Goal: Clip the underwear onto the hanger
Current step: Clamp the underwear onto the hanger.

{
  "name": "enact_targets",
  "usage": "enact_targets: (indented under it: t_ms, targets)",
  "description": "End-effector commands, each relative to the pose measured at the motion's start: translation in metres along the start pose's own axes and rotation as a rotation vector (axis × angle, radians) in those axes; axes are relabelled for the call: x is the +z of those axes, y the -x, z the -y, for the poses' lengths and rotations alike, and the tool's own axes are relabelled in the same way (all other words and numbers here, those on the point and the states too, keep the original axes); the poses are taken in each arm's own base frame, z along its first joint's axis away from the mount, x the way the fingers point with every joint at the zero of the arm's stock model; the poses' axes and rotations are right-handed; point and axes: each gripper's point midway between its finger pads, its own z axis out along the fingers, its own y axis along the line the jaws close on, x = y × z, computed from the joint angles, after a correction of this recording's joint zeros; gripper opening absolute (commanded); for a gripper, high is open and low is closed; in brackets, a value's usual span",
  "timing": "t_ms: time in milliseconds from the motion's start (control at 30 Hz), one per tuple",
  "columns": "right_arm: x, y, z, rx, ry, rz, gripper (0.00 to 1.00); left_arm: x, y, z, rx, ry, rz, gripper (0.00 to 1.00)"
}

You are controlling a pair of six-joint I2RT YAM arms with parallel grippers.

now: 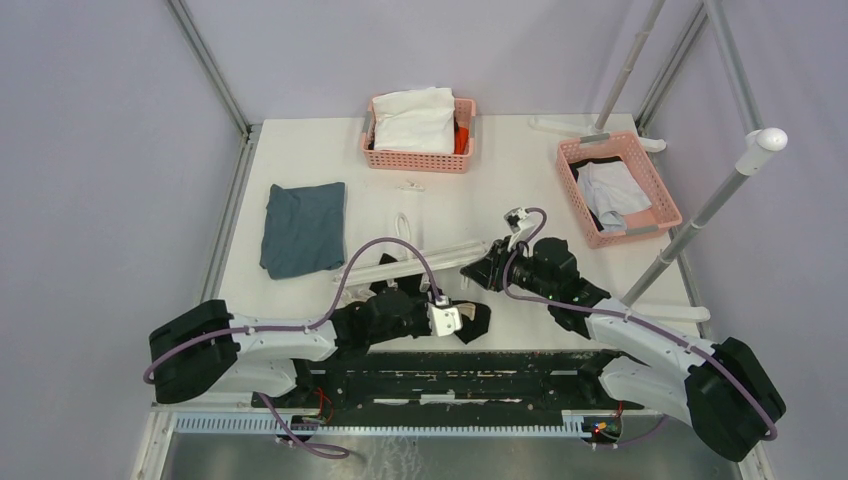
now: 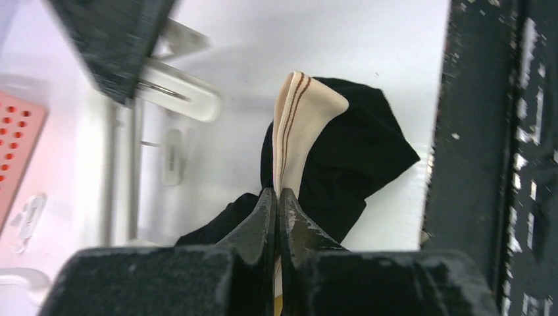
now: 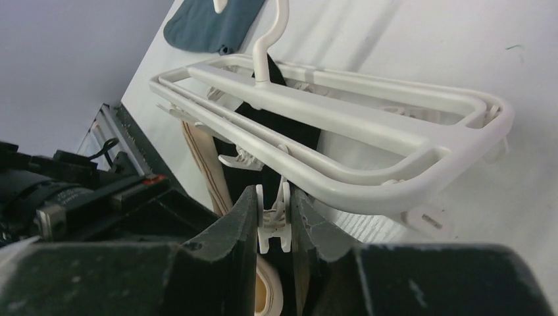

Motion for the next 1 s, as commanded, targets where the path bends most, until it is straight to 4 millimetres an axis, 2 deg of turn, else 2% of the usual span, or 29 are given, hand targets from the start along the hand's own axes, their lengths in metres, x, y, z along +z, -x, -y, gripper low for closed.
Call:
enact_targets:
  t_ms: [0, 267, 967]
  targets:
    - [-0.001, 0.011, -0.033, -0.035, 0.172, 0.041, 0.1, 0.001, 0.048, -0.038, -0.052, 0.191, 0.192, 0.03]
    - [-0.002, 0.002, -0.03, -0.041, 0.168, -0.001, 0.1, 0.004, 0.045, -0.039, -0.041, 0.196, 0.184, 0.03]
    - [-0.008, 0.008, -0.035, -0.013, 0.163, 0.015, 0.12, 0.008, 0.025, -0.032, -0.017, 0.194, 0.114, 0.03]
